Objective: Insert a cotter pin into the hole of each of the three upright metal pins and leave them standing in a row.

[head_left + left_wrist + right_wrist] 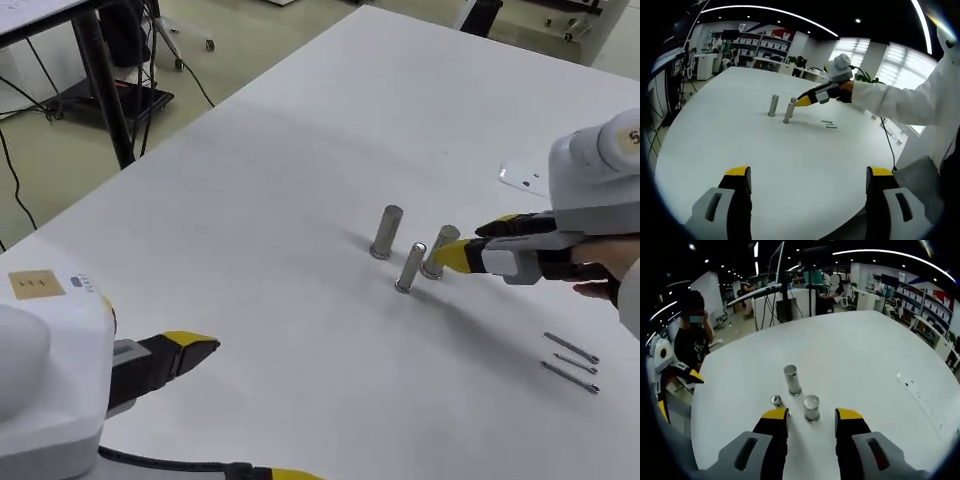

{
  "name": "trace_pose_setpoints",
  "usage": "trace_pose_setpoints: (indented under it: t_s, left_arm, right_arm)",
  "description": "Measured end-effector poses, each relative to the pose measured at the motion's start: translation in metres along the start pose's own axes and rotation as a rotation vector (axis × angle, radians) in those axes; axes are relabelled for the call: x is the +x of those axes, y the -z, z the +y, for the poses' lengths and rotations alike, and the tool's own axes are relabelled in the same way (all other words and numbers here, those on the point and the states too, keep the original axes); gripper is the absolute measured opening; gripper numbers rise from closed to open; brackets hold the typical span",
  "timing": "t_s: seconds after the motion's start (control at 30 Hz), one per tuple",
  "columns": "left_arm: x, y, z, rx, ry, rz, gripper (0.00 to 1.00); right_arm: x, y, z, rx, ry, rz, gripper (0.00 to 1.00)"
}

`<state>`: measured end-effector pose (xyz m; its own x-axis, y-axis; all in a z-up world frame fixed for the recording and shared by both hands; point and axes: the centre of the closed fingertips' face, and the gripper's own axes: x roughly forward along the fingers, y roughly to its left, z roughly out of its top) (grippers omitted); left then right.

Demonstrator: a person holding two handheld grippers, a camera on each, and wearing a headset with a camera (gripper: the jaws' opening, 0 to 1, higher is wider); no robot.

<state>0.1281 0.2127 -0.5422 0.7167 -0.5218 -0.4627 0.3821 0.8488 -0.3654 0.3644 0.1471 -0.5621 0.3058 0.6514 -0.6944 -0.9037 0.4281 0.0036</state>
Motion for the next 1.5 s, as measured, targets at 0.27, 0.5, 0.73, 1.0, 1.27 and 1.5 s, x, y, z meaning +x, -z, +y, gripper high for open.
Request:
trace_pose_setpoints:
  t_s: [0.27, 0.5, 0.73, 1.0, 1.27, 1.5]
  left_arm:
    - [0.000, 0.000, -0.001, 0.013, 0.005, 0.012, 0.94]
    - [0.003, 0.004, -0.001, 0.011, 0.016, 0.026, 0.93]
    - [0.004, 0.003, -0.001, 0.020, 0.023, 0.028, 0.92]
    - [0.003, 0.001, 0.001, 0.064, 0.015, 0.049, 0.92]
    - [0.001, -0.003, -0.001, 0.075, 0.023, 0.039, 0.91]
    - [-0.002, -0.006, -0.003, 0.066, 0.025, 0.018, 0.91]
  right_arm:
    - [0.015, 0.004, 0.005, -0.009, -0.014, 0.011, 0.26]
    - [0.020, 0.005, 0.007, 0.004, -0.015, 0.008, 0.20]
    - [0.027, 0.012, 0.003, 0.045, -0.025, 0.016, 0.09]
    - [0.026, 0.009, 0.001, 0.014, -0.023, 0.010, 0.08]
    - [0.022, 0.011, -0.002, -0.037, 0.021, 0.006, 0.07]
    - [0.000, 0.003, -0.005, -0.008, 0.055, -0.041, 0.07]
